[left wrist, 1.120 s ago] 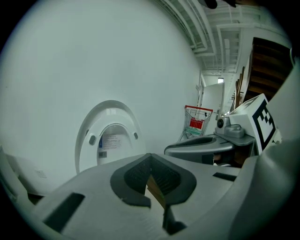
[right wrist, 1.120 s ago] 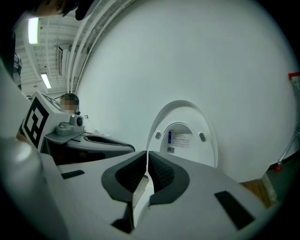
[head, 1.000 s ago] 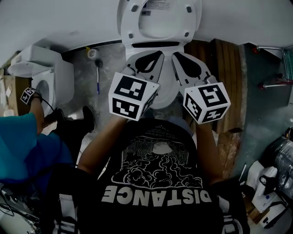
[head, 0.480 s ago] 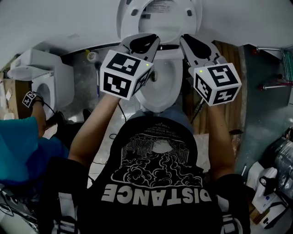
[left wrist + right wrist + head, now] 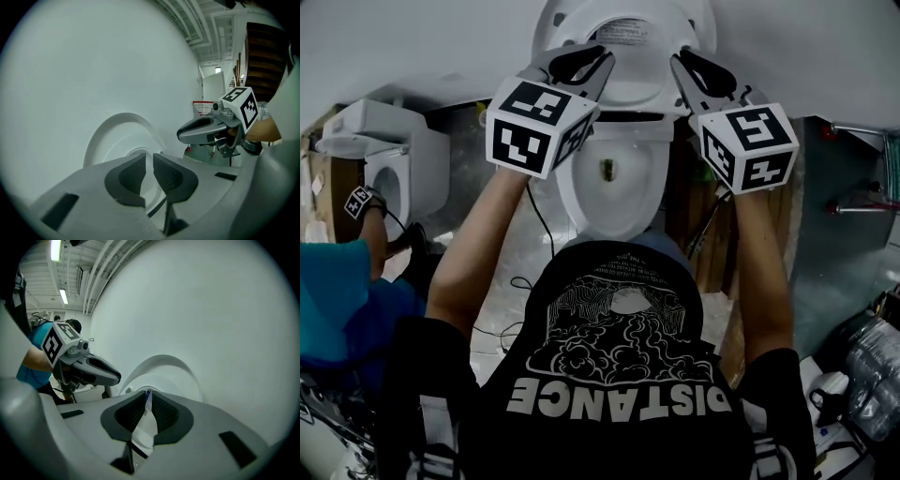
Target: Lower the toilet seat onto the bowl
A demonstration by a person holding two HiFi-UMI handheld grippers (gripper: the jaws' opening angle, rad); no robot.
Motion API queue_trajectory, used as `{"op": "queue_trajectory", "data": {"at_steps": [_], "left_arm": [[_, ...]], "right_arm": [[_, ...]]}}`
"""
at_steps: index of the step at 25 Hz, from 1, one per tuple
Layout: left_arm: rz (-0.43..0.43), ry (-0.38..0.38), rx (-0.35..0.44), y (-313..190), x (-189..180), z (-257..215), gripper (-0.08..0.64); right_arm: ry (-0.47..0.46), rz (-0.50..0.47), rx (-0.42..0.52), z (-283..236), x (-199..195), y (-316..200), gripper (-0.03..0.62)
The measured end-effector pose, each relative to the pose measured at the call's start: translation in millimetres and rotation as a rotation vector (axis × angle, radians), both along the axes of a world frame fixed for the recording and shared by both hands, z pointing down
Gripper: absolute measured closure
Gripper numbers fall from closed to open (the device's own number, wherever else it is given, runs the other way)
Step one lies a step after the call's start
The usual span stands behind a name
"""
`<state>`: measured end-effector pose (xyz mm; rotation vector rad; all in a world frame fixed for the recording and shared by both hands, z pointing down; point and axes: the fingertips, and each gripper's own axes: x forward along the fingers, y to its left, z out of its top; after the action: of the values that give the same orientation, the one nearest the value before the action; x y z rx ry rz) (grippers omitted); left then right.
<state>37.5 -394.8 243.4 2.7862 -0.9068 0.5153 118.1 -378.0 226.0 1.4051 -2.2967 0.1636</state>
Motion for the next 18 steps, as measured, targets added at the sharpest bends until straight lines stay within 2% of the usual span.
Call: {"op": "queue_trajectory", "data": {"at_steps": [8,13,18], "left_arm": [[-0.043,-0.08,0.039,-53.9,17.2,-0.3,0.471],[-0.048,-0.178,0.084,-79.8,23.5,3.9,0.42],[-0.044,-0.245,0.071,-102.6,28.3,19.2,0.388]], "right_arm": [[0.037,-0.085,-0.032,13.1,20.3,-52.4,0.514],[0.069,-0.122,-0.041,20.4,29.5,-76.8,0.488],[0.121,-0.16,-0.062,32.5,38.2,-95.4,0.453]]}}
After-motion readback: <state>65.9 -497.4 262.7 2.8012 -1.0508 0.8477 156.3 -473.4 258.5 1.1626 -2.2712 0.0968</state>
